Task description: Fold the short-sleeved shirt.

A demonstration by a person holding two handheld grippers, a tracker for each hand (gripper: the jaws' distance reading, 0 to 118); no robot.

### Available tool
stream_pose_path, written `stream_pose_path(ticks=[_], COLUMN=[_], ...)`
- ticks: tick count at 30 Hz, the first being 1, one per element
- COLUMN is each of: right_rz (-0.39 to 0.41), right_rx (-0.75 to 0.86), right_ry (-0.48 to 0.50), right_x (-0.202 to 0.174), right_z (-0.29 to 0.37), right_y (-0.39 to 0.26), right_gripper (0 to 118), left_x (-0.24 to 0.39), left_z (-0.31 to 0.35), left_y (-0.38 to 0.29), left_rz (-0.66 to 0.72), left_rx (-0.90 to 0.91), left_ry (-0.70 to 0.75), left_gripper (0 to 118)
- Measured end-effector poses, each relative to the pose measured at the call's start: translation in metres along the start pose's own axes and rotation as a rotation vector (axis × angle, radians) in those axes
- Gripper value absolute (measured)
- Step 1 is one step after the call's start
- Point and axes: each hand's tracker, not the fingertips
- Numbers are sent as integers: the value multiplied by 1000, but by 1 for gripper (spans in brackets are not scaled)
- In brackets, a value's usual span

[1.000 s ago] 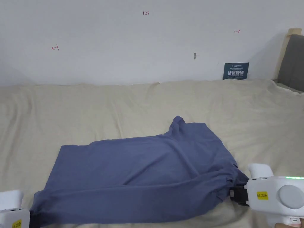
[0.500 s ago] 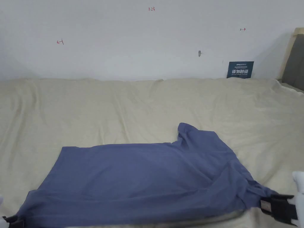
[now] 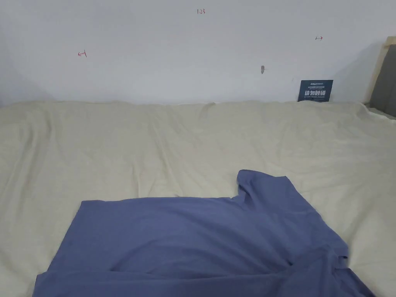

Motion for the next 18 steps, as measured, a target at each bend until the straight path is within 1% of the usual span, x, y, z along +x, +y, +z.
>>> stream_pose_path(ticks=[1, 2, 4, 5, 6, 7, 8, 9, 10, 11, 12, 13, 15, 18], right_rz=[11, 0, -52, -68, -59, -28, -4, 25, 35, 53, 64, 65, 85, 65], right_rx=[38, 37, 122, 143, 156, 173, 191, 217, 222, 206, 214, 227, 224, 202], right_ry=[0, 5, 70, 95, 109, 82, 51, 17, 31, 60, 74, 56, 52, 55], right_x=[0, -2, 0, -3, -7, -10, -15, -20, -26, -28, -34, -39, -43, -45], right_z=[9, 16, 32, 37, 42, 44, 45, 42, 43, 39, 35, 31, 15, -18], right_y=[5, 10, 21, 28, 35, 43, 52, 63, 75, 85, 96, 109, 132, 173], right_gripper=[88, 88, 88, 86, 69, 42, 6, 0, 0, 0, 0, 0, 0, 0], left_x=[3, 5, 14, 18, 24, 30, 36, 42, 50, 58, 66, 73, 85, 96], left_z=[6, 10, 16, 18, 21, 22, 21, 17, 13, 8, 4, -2, -12, -32], left_y=[7, 12, 25, 31, 38, 46, 52, 58, 64, 70, 77, 83, 95, 115], left_rz=[2, 1, -8, -12, -18, -19, -35, -45, -68, -107, -115, -153, -149, -161], left_rx=[20, 38, 63, 74, 99, 115, 122, 131, 143, 140, 137, 122, 131, 125], left_ry=[2, 3, 9, -1, -19, -34, -53, -53, -62, -60, -57, -64, -58, -53], left_gripper=[110, 109, 109, 107, 95, 78, 57, 22, 5, 5, 3, 2, 0, 0])
